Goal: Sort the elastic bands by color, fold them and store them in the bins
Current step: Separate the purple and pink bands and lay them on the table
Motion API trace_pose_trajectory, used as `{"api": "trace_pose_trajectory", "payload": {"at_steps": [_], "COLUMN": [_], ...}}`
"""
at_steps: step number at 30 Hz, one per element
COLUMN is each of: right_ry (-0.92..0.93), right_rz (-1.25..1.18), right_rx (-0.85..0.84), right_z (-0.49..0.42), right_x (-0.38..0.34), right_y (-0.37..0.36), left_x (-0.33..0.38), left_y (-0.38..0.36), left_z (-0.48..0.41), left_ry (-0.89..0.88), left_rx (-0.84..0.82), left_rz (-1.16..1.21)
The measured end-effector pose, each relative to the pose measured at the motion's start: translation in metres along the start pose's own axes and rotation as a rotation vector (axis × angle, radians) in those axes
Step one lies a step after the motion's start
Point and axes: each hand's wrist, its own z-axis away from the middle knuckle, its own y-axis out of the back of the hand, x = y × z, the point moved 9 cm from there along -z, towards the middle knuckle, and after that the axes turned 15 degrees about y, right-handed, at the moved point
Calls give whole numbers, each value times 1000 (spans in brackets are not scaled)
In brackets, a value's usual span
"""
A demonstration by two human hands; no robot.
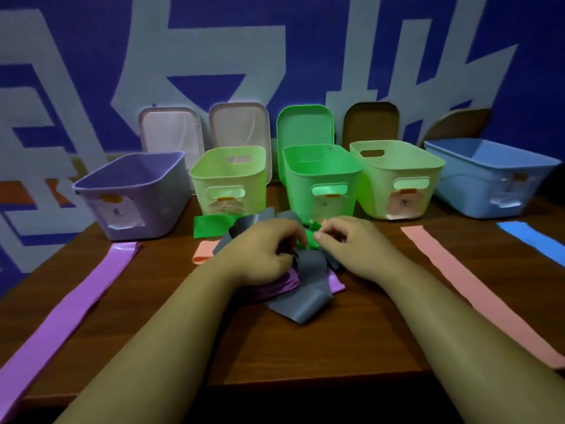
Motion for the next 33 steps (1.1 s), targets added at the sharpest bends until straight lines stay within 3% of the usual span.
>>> {"api": "trace_pose_trajectory", "payload": {"at_steps": [4,7,9,13,24,29,33], "right_ry": [16,-1,-48,-125,-37,-35,-36], "right_rz": [51,124,77,-117,-176,-220,-194], "right_rx": [30,-69,-125,-44,-105,-117,-109], "right_z": [-12,-27,-34,-27,-5,-4,-4], "right_x": [-7,-14,-12,-4,-6,-4,-3], "right_y": [1,-1,-5,-17,-30,-33,-31], "left_x": [-3,-6,-9,-11,-17,-20,-23], "left_y": [4,-1,-7,-10,-5,2,-7], "left_z": [6,11,13,13,18,16,16], "left_ry": [-25,0,25,38,72,68,86], "left_rx": [6,-103,-165,-193,-340,-305,-331], "left_rz": [28,95,72,123,261,320,162]}}
